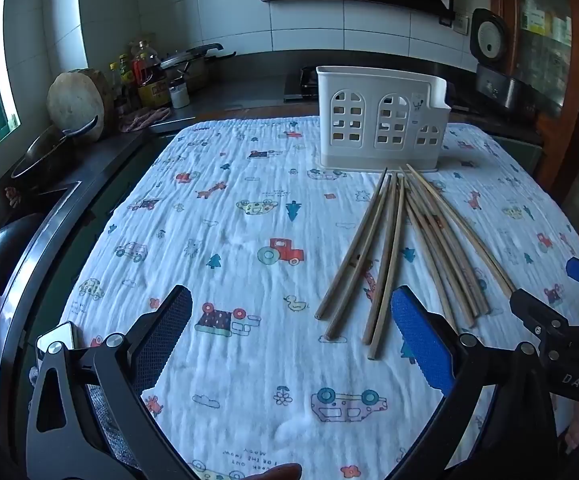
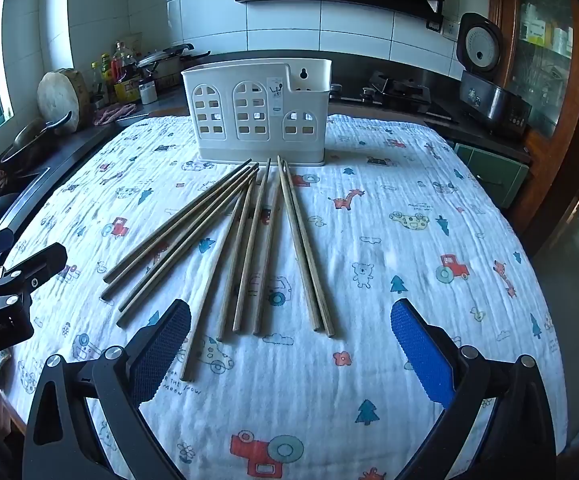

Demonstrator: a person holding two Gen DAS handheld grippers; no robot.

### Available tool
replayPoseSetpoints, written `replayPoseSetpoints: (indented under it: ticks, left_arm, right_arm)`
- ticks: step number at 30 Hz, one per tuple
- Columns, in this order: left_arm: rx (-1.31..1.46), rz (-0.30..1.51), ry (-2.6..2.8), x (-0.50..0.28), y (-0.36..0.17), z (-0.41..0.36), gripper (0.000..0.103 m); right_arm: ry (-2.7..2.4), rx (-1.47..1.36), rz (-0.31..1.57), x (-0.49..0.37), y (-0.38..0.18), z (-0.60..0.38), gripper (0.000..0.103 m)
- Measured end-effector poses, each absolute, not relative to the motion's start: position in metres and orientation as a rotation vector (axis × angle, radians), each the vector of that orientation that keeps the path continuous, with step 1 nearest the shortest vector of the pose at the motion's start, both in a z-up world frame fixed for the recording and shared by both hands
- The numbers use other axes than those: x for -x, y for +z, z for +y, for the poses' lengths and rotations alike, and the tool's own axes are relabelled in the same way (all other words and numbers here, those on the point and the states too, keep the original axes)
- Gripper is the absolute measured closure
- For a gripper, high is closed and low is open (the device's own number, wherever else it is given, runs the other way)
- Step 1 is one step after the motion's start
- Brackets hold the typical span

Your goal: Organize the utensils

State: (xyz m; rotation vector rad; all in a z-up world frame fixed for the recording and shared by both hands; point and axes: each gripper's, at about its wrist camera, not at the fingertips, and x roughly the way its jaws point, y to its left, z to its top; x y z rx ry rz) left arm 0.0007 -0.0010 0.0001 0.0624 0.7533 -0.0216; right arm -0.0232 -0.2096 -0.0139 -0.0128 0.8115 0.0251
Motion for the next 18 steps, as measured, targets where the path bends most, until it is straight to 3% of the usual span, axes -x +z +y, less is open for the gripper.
replayPoseSetpoints:
  ticks: [18]
  left_arm:
    - [-0.073, 0.776, -0.049, -0.0037, -0.0031, 0.0014, 0.005]
  right_arm:
    - [0.003, 0.016, 0.792, 0.0228, -0.0117, -0.2135, 0.006]
